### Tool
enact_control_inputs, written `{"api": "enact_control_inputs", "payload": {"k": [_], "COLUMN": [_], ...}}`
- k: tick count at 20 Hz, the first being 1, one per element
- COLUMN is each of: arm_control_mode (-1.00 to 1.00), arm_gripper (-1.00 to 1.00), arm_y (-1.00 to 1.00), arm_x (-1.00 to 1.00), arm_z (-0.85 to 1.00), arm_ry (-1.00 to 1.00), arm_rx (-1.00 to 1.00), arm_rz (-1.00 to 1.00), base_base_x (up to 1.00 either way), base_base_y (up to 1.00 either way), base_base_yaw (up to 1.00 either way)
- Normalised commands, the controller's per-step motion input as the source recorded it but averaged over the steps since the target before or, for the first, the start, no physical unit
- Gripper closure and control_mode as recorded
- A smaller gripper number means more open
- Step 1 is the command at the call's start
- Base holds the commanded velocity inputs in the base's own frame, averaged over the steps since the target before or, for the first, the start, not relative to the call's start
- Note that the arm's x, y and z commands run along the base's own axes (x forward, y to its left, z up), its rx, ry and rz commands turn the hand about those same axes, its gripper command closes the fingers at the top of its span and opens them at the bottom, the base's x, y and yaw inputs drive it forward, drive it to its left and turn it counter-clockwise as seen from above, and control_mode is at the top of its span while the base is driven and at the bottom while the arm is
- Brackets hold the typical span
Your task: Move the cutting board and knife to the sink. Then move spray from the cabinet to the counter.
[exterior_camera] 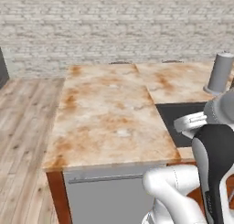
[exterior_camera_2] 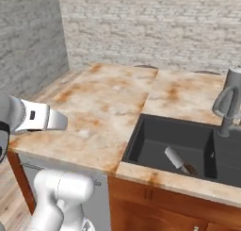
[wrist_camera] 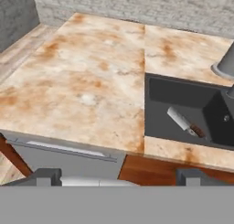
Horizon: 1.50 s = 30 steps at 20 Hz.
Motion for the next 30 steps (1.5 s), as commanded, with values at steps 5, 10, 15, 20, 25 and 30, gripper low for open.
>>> {"api": "enact_control_inputs", "payload": {"k": [5, 10, 15, 20, 25, 30], "arm_control_mode": [1.0, 1.0, 1.0, 1.0, 1.0, 1.0], "arm_gripper": [-1.0, -1.0, -1.0, -1.0, -1.0, -1.0], "arm_y": [0.0, 0.0, 0.0, 0.0, 0.0, 0.0], "arm_x": [0.0, 0.0, 0.0, 0.0, 0.0, 0.0], "arm_z": [0.0, 0.0, 0.0, 0.0, 0.0, 0.0], "arm_ry": [0.0, 0.0, 0.0, 0.0, 0.0, 0.0], "arm_rx": [0.0, 0.0, 0.0, 0.0, 0.0, 0.0], "arm_rz": [0.0, 0.0, 0.0, 0.0, 0.0, 0.0], "base_base_x": [-0.23, -0.33, 0.35, 1.0, 1.0, 1.0], "base_base_y": [1.0, 0.99, 0.68, 0.18, 0.03, 0.0], "base_base_yaw": [0.71, 0.8, 0.76, 0.29, 0.13, 0.21]}}
